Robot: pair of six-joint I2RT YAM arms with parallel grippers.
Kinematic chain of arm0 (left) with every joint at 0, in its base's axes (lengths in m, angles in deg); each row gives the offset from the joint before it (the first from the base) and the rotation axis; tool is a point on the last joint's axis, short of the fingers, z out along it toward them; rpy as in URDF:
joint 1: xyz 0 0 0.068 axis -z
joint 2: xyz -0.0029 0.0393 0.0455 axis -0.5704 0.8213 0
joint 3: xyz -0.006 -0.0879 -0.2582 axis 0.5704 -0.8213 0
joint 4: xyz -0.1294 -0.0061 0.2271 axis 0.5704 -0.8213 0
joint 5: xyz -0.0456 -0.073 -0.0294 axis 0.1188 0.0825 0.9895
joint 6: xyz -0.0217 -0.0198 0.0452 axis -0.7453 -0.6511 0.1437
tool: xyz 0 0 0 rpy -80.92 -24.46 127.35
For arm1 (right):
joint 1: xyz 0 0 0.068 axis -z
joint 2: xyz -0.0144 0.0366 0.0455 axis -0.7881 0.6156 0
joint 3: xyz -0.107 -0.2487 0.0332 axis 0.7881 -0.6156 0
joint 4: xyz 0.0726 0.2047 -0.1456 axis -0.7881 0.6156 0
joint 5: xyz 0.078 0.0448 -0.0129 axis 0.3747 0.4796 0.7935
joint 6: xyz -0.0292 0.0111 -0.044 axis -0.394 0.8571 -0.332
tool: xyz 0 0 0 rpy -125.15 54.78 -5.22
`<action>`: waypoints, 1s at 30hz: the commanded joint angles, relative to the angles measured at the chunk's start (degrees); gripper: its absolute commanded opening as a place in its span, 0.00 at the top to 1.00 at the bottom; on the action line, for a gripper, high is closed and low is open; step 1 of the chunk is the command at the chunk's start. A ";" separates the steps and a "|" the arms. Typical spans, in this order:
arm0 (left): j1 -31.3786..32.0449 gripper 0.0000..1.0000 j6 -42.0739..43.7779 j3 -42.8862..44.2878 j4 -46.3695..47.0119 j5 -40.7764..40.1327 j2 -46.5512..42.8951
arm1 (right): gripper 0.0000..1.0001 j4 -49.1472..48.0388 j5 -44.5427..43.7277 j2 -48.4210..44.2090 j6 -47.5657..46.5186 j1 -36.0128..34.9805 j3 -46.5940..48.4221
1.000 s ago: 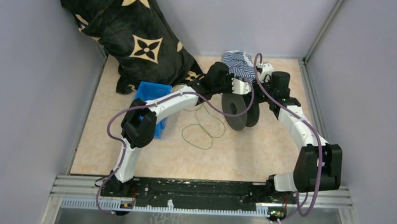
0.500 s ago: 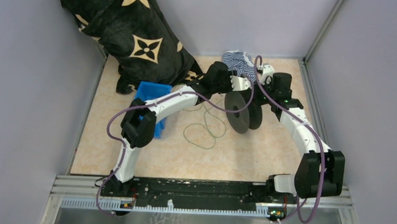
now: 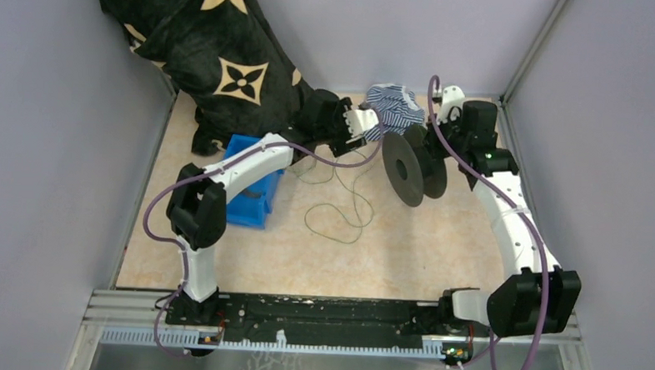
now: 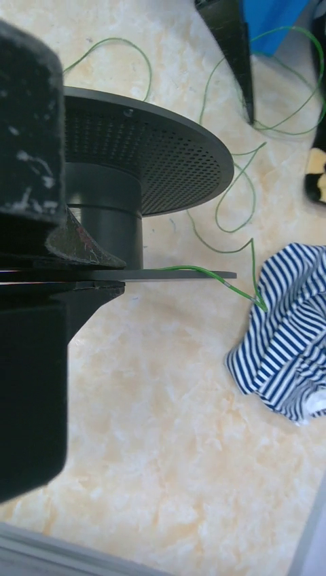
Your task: Wrap the cables
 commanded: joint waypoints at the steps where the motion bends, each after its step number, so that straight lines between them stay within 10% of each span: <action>1: -0.86 0.15 -6.02 -5.64 -1.55 8.12 -4.24 | 1.00 1.26 -0.25 -4.08 -1.11 0.05 8.49; 9: -3.91 0.00 -15.74 -10.94 0.70 22.93 -6.17 | 1.00 7.58 1.65 -5.24 -1.55 0.06 18.22; 30: -0.10 0.02 -38.48 -18.41 17.04 39.90 1.71 | 1.00 10.15 -4.09 -3.73 4.34 0.09 29.44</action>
